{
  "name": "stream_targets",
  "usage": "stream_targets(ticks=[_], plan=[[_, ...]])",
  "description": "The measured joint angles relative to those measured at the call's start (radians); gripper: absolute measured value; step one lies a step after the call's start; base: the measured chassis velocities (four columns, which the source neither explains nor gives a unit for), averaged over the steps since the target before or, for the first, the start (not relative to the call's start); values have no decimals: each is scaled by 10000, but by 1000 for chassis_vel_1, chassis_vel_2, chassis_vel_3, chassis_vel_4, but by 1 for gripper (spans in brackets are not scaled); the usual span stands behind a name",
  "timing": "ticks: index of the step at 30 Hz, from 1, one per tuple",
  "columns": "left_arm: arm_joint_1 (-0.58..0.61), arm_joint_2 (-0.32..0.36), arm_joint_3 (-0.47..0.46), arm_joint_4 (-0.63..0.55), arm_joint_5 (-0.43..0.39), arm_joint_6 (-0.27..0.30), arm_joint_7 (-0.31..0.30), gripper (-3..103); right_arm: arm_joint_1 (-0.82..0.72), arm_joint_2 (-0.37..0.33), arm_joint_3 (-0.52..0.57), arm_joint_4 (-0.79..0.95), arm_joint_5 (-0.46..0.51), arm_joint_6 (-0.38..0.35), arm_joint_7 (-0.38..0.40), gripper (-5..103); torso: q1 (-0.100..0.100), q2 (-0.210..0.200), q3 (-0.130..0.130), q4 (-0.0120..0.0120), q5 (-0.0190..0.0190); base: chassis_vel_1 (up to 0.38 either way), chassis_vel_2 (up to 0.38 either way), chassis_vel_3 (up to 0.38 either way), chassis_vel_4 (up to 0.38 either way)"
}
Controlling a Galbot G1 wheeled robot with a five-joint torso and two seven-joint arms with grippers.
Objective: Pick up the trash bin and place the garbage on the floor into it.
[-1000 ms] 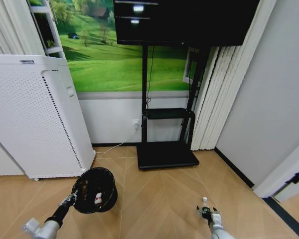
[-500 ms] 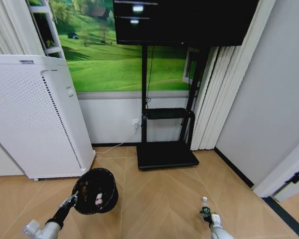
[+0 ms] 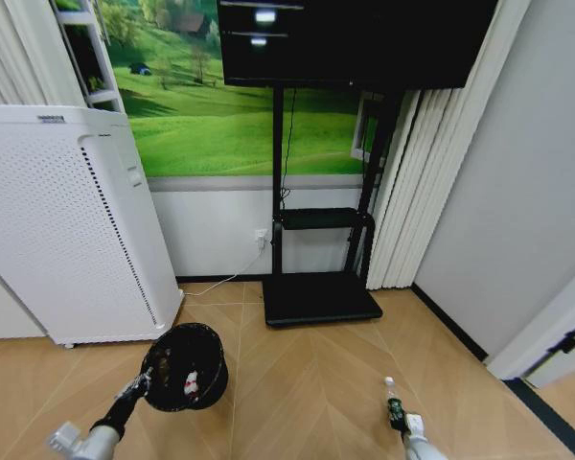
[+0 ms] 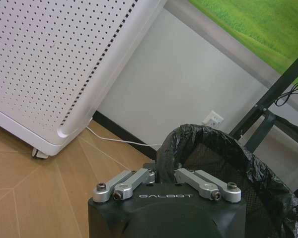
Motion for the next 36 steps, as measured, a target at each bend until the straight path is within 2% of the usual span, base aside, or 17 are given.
stream_targets(ticks=[2,10,11,12,13,14,15,17,18,19,28,29,31,32,34,35,36], plan=[[-135,60,70,-1,7,0,-57,7,-277,-86,109,519,390,-35,3,20,0,0,0,-2,-1,0,0,0,0],[-614,365,380,67,4,33,-275,7,-1495,-299,721,3449,1685,21,-271,19,0,0,-1,2,-2,0,0,0,0],[-812,507,545,129,-26,51,-364,7,-1914,-304,1056,4193,1858,502,-974,19,0,-1,-1,4,-2,0,0,0,0],[-812,507,545,129,-26,51,-364,7,-1914,-304,1056,4193,1858,502,-974,19,0,-1,-1,4,-2,0,0,0,0],[-1081,684,848,203,-133,57,-525,7,-2433,-291,1421,5006,1868,1104,-1976,19,0,0,0,2,-4,0,0,0,0],[-1616,1045,1800,330,-348,26,-946,7,-3486,-216,1878,6724,1924,1965,-3222,19,0,0,-1,-9,-7,0,0,0,0],[-1716,1089,2028,420,-223,-45,-1042,7,-3684,-265,1875,7178,1935,2132,-3500,19,0,0,0,-20,-4,0,0,0,0],[-1745,1085,2202,544,43,-194,-1150,7,-3741,-460,1722,7684,1969,2254,-3741,19,0,1,-1,-12,-4,0,0,0,0],[-1835,1090,2419,760,333,-322,-1299,7,-3787,-635,1561,8200,2045,2374,-3998,19,0,2,-1,10,-6,0,0,0,0],[-1970,1130,2620,894,425,-333,-1381,7,-3893,-650,1505,8478,2089,2472,-4145,19,-1,2,0,13,-6,0,0,0,0],[-2849,1436,3734,1337,336,-277,-1727,7,-4544,-492,1422,9719,2152,2871,-4627,19,-1,2,-1,4,-4,0,0,0,0],[-3078,1503,4029,1463,284,-254,-1781,7,-4702,-445,1397,10009,2151,2926,-4734,19,0,2,-1,-5,-3,0,0,0,0],[-4500,1816,5724,2391,281,-206,-1835,7,-5194,-380,1205,11047,1980,3150,-5113,19,-1,2,0,-4,-7,0,0,0,0],[-4500,1816,5724,2391,281,-206,-1835,7,-5194,-380,1205,11047,1980,3150,-5113,19,-1,2,0,-4,-7,0,0,0,0],[-5958,1846,7374,3156,307,-157,-1761,7,-5381,-438,1025,11539,1694,3164,-5234,19,0,1,0,0,-2,0,0,0,0],[-5958,1846,7374,3156,307,-157,-1761,7,-5381,-438,1025,11539,1694,3164,-5234,19,0,1,0,0,-2,0,0,0,0],[-6653,1727,8201,3546,298,-130,-1694,7,-5422,-458,939,11619,1508,3166,-5249,19,0,2,0,-4,-3,0,0,0,0]])
